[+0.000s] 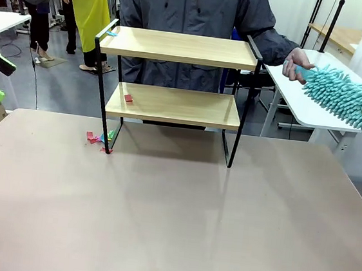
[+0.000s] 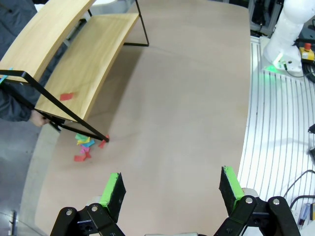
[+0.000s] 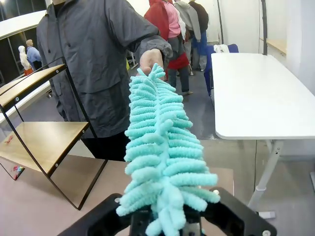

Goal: Clean the shelf.
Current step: Hand the Duster back to the human.

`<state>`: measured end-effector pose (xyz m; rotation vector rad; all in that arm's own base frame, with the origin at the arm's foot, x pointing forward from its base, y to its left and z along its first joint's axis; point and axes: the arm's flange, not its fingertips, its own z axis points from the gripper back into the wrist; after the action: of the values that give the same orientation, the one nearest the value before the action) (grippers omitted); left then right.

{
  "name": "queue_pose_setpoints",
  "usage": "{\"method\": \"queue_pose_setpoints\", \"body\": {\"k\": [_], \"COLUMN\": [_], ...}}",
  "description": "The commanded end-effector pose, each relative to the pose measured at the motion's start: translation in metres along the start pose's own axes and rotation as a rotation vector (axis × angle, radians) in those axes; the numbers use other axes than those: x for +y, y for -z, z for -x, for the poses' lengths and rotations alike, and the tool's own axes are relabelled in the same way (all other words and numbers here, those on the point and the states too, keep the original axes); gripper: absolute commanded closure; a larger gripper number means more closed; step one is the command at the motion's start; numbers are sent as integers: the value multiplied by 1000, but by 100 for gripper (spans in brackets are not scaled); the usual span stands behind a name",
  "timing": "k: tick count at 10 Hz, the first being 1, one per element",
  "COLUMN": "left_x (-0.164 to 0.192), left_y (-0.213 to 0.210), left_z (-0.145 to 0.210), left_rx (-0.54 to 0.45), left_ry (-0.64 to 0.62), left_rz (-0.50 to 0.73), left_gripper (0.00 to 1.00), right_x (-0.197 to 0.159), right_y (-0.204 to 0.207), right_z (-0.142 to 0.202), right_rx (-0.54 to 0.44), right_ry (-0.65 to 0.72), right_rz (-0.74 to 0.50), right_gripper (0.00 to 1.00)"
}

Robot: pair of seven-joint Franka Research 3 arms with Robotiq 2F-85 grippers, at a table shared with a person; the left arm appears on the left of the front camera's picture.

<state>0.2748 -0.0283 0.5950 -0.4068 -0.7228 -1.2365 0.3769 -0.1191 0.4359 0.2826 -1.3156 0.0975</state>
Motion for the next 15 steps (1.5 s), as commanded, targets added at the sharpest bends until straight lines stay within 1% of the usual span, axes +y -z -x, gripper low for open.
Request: {"method": "queue_pose_setpoints", "body": {"k": [1,2,3,4,5,6,8,9,11,13,14,15], "left_x": [1,1,1,1,1,1,1,1,1,1,1,1], "left_y": [0,0,0,0,0,0,0,0,0,0,0,0], "left_z": [-1,-1,-1,-1,-1,-1,-1,-1,-1,-1,-1,-1], "left_rx": [-20,-20,-20,-20,-20,-20,-20,-20,-20,-20,-20,-20], "left_ry": [8,8,8,8,8,8,8,8,8,8,8,8], "left_rz": [7,7,7,7,7,7,7,7,7,7,7,7], "left_gripper": [0,0,0,0,0,0,0,0,0,0,0,0], "right_x": [0,0,1,0,1,1,-3,-5,-15,-49,-67,-83], "right_y": [-1,0,2,1,1,0,-9,-17,-44,-77,-90,-98], "right_z": [-1,0,0,0,1,2,-19,-39,-92,-149,-166,-175], "right_rx": [1,0,-29,-27,-24,-27,-84,-122,-248,-392,-443,-476], "right_ry": [-1,0,-22,-16,-10,0,95,140,221,403,479,532], "right_rz": [5,0,-11,-12,-10,-7,-47,-60,-69,-82,-82,-81], "right_gripper": [83,73,25,15,0,0,0,0,0,0,0,0]}}
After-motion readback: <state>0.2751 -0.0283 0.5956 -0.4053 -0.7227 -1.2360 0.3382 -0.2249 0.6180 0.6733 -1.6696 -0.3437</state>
